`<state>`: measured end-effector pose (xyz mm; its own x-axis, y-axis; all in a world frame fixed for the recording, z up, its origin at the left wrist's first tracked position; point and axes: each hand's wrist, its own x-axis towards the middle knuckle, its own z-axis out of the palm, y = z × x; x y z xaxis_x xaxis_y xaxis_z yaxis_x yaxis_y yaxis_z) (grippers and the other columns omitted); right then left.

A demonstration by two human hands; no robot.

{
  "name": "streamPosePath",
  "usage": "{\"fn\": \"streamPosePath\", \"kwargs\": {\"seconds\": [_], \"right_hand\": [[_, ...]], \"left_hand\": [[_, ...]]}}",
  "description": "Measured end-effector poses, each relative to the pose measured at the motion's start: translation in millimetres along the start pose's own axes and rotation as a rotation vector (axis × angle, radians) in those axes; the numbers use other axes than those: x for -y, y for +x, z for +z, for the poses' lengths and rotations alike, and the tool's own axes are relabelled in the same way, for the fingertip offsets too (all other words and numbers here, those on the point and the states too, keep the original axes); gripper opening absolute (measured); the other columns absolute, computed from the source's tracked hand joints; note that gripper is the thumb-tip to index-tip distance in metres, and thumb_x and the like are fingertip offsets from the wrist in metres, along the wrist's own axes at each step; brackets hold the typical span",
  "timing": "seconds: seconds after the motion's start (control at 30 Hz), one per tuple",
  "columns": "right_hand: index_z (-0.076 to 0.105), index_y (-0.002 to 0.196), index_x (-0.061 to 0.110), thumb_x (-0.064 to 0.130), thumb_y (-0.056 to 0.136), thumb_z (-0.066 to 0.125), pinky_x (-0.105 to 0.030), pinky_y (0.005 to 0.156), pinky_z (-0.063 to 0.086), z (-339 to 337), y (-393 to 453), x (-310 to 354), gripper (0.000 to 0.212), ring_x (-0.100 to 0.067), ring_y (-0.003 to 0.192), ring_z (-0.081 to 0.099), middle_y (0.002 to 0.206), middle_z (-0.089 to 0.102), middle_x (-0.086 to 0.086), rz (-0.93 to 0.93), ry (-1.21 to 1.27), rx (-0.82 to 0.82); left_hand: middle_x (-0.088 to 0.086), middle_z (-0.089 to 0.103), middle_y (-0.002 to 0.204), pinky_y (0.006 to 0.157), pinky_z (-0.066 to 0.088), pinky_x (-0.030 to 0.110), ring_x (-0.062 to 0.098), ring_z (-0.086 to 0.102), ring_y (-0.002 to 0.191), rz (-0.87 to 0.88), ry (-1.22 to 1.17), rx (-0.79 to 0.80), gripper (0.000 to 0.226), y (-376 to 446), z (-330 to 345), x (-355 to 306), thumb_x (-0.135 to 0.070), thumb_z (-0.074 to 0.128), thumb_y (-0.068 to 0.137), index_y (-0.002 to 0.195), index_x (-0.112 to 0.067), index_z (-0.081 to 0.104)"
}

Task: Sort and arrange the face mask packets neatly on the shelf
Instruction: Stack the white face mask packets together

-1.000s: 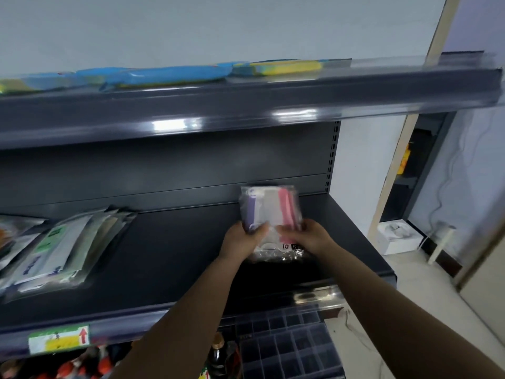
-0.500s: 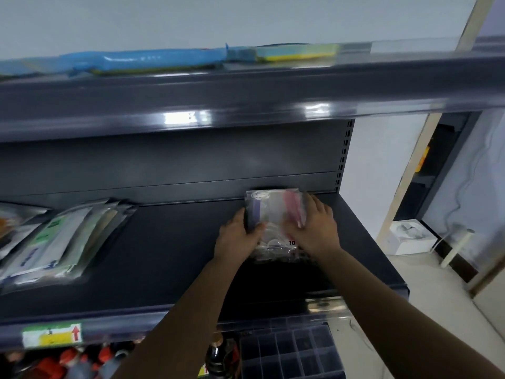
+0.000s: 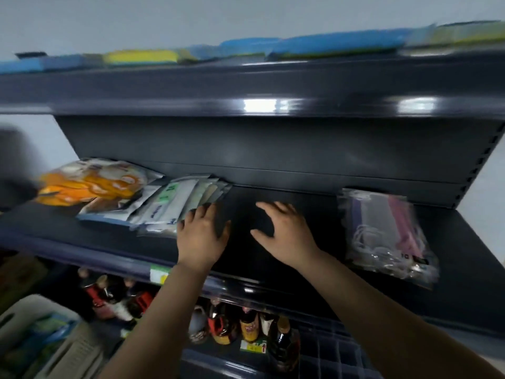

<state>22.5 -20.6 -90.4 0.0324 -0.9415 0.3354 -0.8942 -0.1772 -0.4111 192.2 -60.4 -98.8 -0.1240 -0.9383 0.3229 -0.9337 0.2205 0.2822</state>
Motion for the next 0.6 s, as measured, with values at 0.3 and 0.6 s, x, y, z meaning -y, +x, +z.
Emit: {"fn": "streamPosePath", "kwargs": {"seconds": [0.3,0.6], "right_hand": [[0.038,0.140,0.023,0.042,0.086,0.060,-0.035,0.104,0.039,76,61,86,0.062,-0.024,0.130,0.042,0.141,0.045,-0.002,0.151,0.123,0.151],[0.033,0.143,0.012,0.037,0.085,0.063,-0.028,0.104,0.033,129,104,125,0.070,-0.026,0.134,0.037,0.147,0.035,-0.011,0.423,0.268,0.117]], "left_hand": [[0.004,0.039,0.146,0.105,0.030,0.042,0.030,0.034,0.134,0.029,0.090,0.102,0.058,39,-12,124,-0.042,0.048,0.091,0.143,-0.021,0.035],[0.003,0.040,0.146,0.106,0.033,0.040,0.031,0.034,0.133,0.111,-0.034,0.213,0.055,72,0,182,-0.051,0.037,0.093,0.140,-0.021,0.040]]}}
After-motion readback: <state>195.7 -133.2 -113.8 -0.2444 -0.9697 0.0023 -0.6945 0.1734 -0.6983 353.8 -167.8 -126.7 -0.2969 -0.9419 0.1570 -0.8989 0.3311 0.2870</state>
